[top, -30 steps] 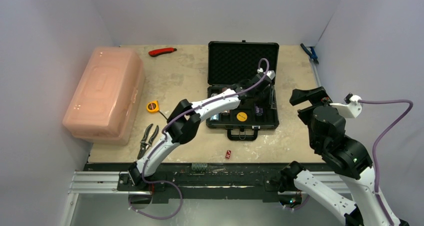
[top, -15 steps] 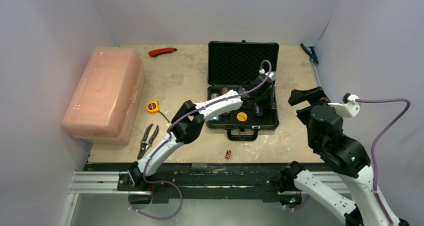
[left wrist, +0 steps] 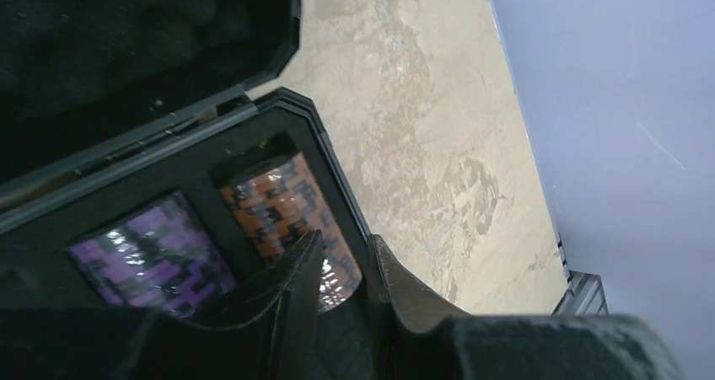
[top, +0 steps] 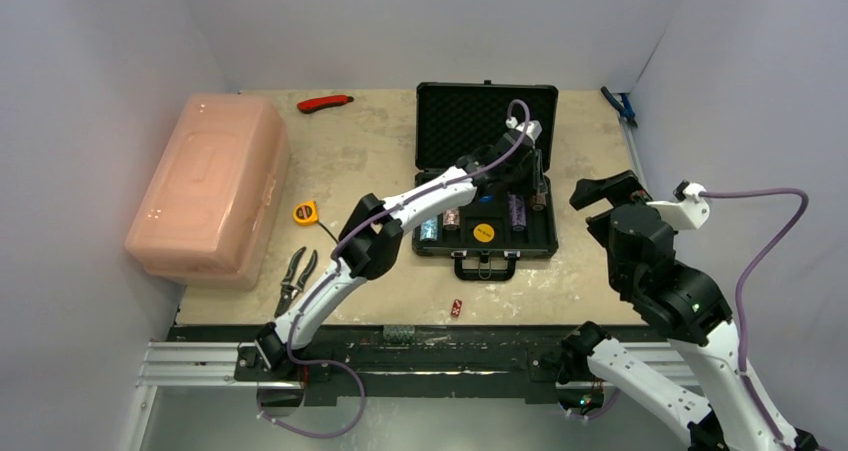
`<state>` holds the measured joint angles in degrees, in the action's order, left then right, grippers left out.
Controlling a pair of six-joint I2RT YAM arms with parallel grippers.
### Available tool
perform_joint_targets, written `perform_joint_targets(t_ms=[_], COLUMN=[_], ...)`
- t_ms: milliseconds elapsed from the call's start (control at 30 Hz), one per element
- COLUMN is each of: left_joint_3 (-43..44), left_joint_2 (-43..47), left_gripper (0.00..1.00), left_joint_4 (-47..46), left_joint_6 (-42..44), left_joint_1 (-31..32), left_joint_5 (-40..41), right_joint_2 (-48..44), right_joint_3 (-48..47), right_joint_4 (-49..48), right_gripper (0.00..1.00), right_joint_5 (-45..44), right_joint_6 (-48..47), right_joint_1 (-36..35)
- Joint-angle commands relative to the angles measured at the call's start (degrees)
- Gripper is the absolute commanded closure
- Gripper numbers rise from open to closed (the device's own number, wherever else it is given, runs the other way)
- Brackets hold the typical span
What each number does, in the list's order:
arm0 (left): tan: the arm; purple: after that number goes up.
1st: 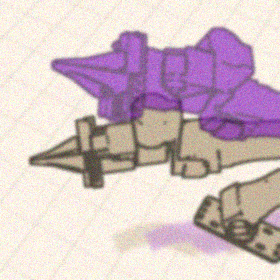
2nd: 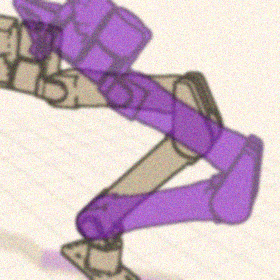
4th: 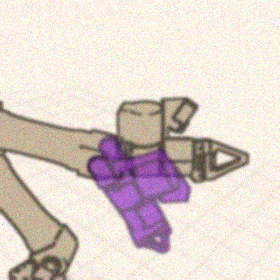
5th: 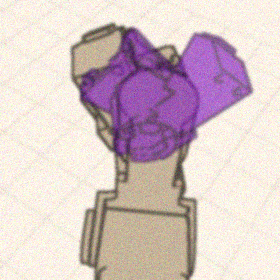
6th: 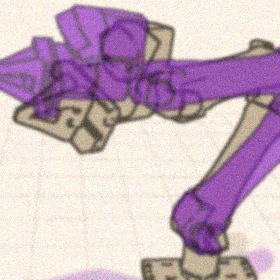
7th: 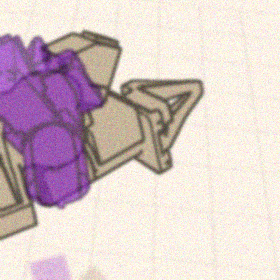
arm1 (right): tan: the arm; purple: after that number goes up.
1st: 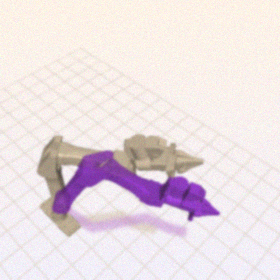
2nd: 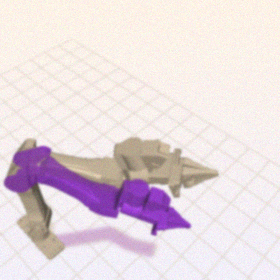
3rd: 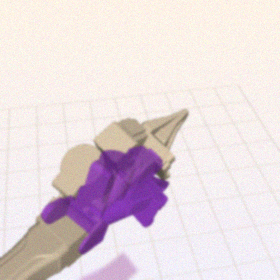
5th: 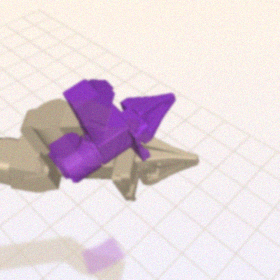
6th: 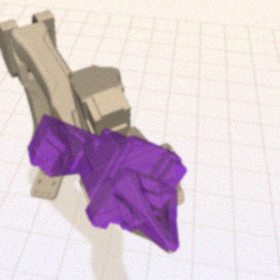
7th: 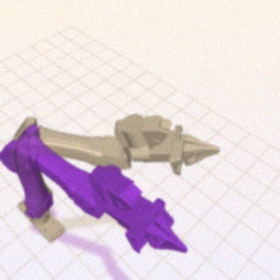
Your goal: Pack up texas hold em set
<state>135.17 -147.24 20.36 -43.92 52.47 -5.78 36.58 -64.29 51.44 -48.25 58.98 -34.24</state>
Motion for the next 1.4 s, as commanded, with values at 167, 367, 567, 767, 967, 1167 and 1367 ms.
perform_joint_targets(t_ms=[167, 367, 567, 767, 967, 1167, 1367], left_joint_3=[-7.13, -13.7, -17.98, -27.41, -38.04, -45.93, -53.04], left_joint_2=[10.74, 20.87, 29.97, 41.19, 53.5, 64.81, 74.33], left_gripper=[0.67, 0.34, 0.15, 0.14, 0.14, 0.13, 0.02], left_joint_4=[-3.58, -3.53, 1.51, 4.49, 9.67, 14.98, 15.3], left_joint_6=[4.05, 8.58, 12.53, 14.66, 18.23, 20.93, 23.66], left_joint_1=[-0.7, -1.37, -2.77, -7.21, -14.53, -23.23, -28.84], left_joint_5=[-1.89, -1.55, 1.05, 3.83, 8.85, 13.48, 16.15], right_joint_2=[1.41, 1.31, 0.16, -0.52, 3.04, 10.05, 14.09], right_joint_3=[-1.2, -2.04, -1.53, -0.7, -2.28, -2.18, 0.73], right_joint_4=[-1.8, -3.78, -9.68, -14.78, -14.24, -12.17, -12.38], right_gripper=[0.01, 0.01, 0.01, 0.01, 0.01, 0.01, 0.01], right_joint_5=[-0.1, 0.25, 5.89, 16.66, 27.0, 35.31, 38.23], right_joint_6=[-1.46, -5.98, -15.02, -26.39, -26.73, -19.74, -13.44], right_joint_1=[-0.13, -0.09, -0.13, -0.08, -0.08, -0.2, -1.96])
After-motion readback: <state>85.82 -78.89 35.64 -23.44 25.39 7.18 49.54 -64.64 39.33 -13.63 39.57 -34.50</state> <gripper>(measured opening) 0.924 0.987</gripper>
